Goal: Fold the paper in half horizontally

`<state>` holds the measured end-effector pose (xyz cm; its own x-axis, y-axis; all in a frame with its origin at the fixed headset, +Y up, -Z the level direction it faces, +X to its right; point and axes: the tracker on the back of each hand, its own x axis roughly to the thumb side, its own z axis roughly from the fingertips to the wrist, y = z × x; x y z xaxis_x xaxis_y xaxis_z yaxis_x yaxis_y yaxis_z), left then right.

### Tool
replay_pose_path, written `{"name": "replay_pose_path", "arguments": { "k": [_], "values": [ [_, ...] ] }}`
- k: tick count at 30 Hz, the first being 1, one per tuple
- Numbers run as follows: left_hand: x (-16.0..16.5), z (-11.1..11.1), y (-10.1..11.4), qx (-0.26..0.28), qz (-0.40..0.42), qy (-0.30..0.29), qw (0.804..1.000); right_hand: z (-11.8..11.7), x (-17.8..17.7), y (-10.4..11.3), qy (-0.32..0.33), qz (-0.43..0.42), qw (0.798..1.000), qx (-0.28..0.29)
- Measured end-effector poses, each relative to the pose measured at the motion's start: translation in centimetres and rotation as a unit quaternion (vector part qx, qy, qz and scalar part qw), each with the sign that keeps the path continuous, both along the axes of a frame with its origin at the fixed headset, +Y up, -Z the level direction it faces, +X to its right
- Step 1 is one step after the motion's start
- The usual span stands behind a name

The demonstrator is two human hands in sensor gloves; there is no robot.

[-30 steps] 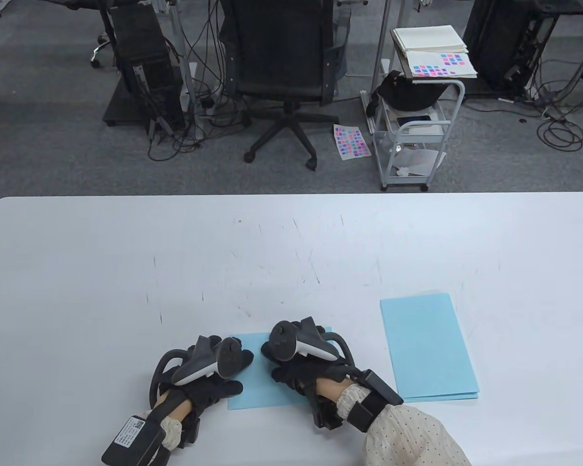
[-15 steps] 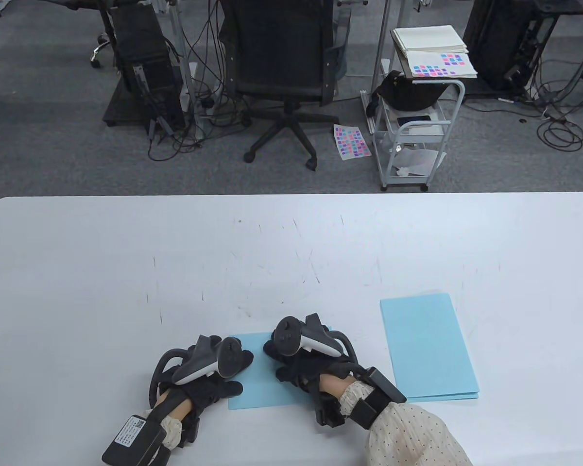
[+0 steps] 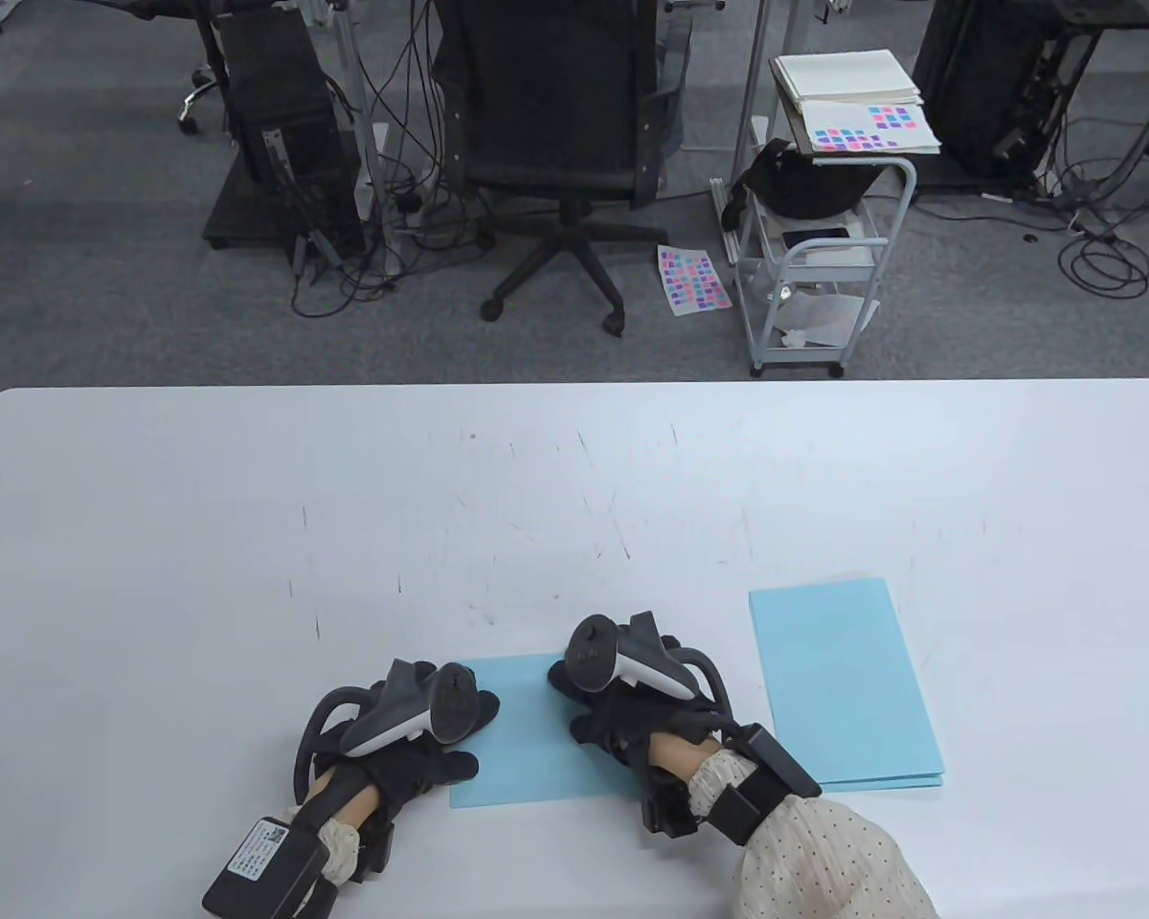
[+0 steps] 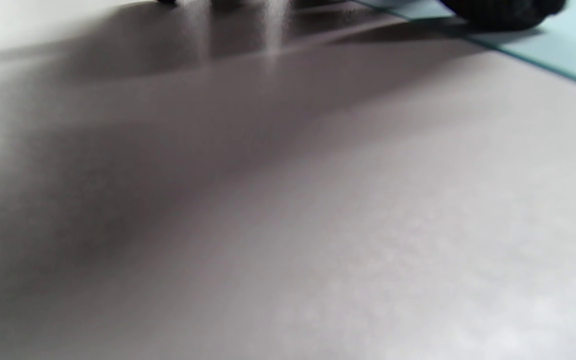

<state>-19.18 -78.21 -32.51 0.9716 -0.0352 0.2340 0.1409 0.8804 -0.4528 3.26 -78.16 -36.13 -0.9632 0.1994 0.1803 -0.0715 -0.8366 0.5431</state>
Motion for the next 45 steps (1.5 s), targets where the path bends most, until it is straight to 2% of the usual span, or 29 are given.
{"name": "replay_pose_path", "arguments": {
  "k": [24, 32, 37, 40, 45],
  "values": [
    [-0.3, -0.1, 0.0, -0.003, 0.003, 0.002, 1.0, -0.8, 5.0, -0.2, -0.07, -0.013, 0.997, -0.023],
    [-0.3, -0.1, 0.1, -0.003, 0.006, 0.003, 1.0, -0.8, 5.4, -0.2, -0.075, -0.032, 0.997, -0.019],
    [-0.3, -0.1, 0.0, -0.003, 0.006, 0.003, 1.0, 0.0, 5.7, 2.5, -0.065, -0.079, 0.995, 0.016],
    [-0.3, -0.1, 0.1, -0.005, 0.006, 0.003, 1.0, 1.3, 6.0, 4.2, -0.054, -0.089, 0.994, 0.043],
    [-0.3, -0.1, 0.1, -0.005, 0.007, 0.003, 1.0, 3.0, 6.5, 4.5, -0.037, -0.092, 0.994, 0.053]
  ]
}}
